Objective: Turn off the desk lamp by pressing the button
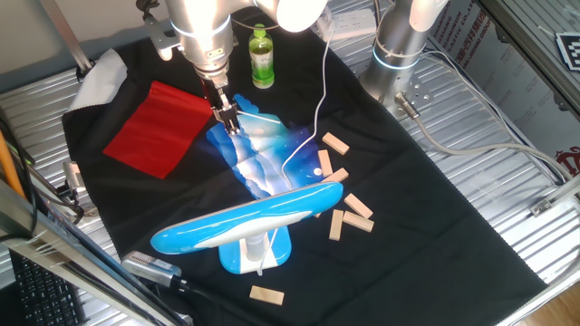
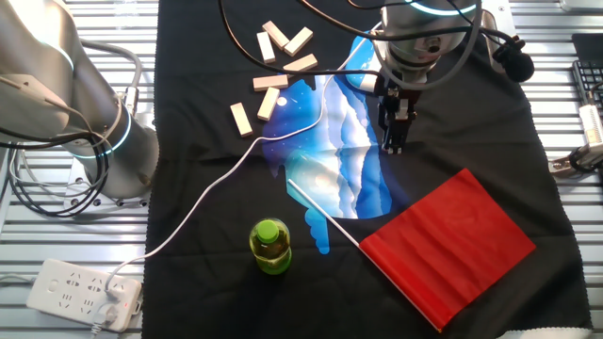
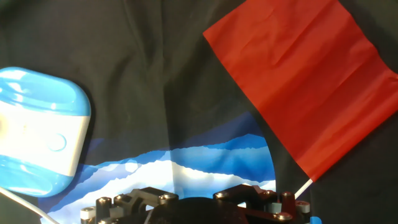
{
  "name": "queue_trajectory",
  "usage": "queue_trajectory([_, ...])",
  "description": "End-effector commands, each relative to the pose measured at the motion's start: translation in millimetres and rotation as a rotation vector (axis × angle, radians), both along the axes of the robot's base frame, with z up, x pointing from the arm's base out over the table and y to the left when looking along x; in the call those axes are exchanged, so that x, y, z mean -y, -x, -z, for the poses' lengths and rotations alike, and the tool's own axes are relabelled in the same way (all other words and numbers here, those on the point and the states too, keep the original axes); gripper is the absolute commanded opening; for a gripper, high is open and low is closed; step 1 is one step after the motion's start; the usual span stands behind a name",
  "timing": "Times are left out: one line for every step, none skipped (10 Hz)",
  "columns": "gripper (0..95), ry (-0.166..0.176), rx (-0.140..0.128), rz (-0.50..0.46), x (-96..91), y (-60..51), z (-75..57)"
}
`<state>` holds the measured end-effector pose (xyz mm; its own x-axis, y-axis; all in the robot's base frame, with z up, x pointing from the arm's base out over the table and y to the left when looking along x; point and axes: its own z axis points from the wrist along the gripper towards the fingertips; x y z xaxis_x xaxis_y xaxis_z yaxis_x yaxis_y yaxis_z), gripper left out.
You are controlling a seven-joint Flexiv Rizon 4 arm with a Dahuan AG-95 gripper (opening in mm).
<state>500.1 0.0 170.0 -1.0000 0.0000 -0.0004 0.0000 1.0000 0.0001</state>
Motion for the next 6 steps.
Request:
queue_trajectory([0.0,-0.027,-0.009,-0.072,0.0,0.2,0.0])
queue_trajectory([0.0,-0.058,-0.012,-0.062,-0.2,0.4,-0.6])
queue_trajectory([0.0,-0.054,-0.015,-0.063,-0.6,0.7,-1.5])
queue_trajectory([0.0,-0.05,-0.015,-0.064,-0.7,0.9,-1.9])
queue_trajectory([0.0,-0.049,-0.016,-0.063,-0.7,0.9,-1.9])
queue_trajectory([0.0,-0.051,-0.016,-0.06,-0.7,0.9,-1.9])
